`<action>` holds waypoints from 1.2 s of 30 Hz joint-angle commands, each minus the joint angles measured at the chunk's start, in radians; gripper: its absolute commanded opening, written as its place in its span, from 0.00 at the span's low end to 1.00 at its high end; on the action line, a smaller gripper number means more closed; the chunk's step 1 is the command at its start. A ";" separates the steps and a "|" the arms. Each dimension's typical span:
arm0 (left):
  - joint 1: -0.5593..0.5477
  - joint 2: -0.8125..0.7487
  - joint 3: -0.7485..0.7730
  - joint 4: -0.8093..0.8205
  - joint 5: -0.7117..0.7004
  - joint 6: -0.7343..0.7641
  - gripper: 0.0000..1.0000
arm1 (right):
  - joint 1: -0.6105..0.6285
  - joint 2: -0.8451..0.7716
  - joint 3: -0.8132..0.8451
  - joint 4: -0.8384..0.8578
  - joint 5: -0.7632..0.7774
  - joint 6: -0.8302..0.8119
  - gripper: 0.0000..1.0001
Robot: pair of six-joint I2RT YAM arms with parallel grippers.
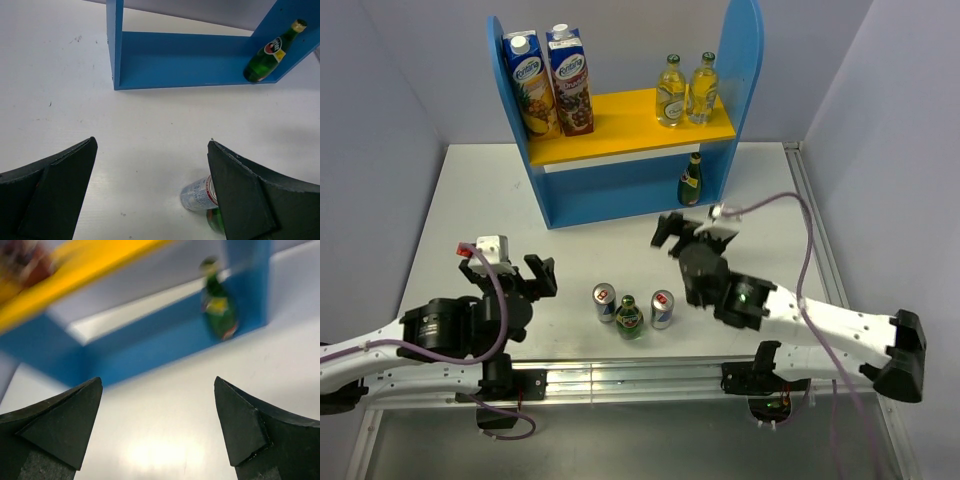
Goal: Place and organize the beverage onto the shelf
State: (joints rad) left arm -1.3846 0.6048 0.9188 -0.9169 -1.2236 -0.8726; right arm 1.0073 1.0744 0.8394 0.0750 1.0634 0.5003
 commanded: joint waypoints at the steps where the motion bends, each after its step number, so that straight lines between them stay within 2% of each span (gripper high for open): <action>1: 0.001 0.050 0.025 -0.062 -0.048 -0.077 0.99 | 0.206 -0.088 -0.068 -0.280 0.053 0.213 1.00; 3: 0.001 0.073 0.029 -0.066 -0.048 -0.080 0.99 | 0.345 -0.105 -0.065 -0.427 0.082 0.335 1.00; 6: 0.001 0.081 0.029 -0.071 -0.048 -0.082 0.99 | 0.483 -0.119 -0.056 -0.518 0.087 0.407 1.00; 7: 0.001 0.079 0.031 -0.069 -0.050 -0.080 0.99 | 0.582 -0.111 -0.045 -0.538 0.090 0.421 1.00; 11: -0.001 0.069 0.026 -0.048 -0.047 -0.066 0.99 | 0.740 -0.019 0.000 -0.688 0.122 0.570 1.00; 16: -0.002 0.072 0.009 0.012 -0.031 -0.009 0.99 | 0.783 0.085 0.032 -0.702 0.112 0.650 1.00; 20: -0.002 0.105 0.018 -0.016 -0.031 -0.040 0.99 | 0.789 0.136 0.040 -0.672 0.130 0.658 1.00; 27: -0.002 0.102 0.015 -0.010 -0.025 -0.028 0.99 | 0.729 0.167 -0.016 -0.462 0.121 0.489 0.99; 31: -0.002 0.073 0.006 0.016 -0.020 -0.003 0.99 | 0.673 0.170 -0.052 -0.284 0.070 0.373 0.93; 36: -0.002 0.079 0.009 0.012 -0.017 -0.003 0.99 | 0.614 0.208 -0.066 -0.245 0.032 0.346 0.78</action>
State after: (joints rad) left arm -1.3846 0.6777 0.9188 -0.9226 -1.2358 -0.8921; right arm 1.6451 1.2606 0.7826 -0.2638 1.0996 0.8818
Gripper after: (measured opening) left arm 0.993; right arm 0.805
